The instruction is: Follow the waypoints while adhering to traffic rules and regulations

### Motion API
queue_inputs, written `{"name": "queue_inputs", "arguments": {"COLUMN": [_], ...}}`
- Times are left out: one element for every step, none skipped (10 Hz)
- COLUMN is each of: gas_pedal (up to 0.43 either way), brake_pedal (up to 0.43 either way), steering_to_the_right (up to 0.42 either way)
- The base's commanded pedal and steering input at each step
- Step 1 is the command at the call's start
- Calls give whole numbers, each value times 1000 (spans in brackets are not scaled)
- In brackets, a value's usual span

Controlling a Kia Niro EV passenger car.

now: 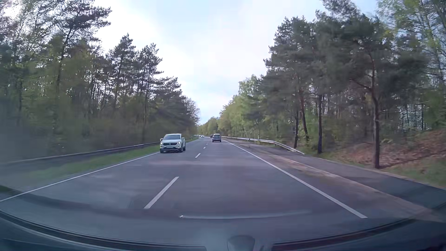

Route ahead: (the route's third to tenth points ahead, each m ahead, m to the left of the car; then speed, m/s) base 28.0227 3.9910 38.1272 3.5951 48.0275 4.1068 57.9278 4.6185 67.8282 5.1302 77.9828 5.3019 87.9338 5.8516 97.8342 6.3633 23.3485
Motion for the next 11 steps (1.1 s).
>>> {"name": "queue_inputs", "arguments": {"gas_pedal": [150,150,150,138,138,138,130,130,130,118,118], "brake_pedal": [0,0,0,0,0,0,0,0,0,0,0], "steering_to_the_right": [-5,-5,-6,-6,-6,-7,-8,-8,-8,-8,-8]}}
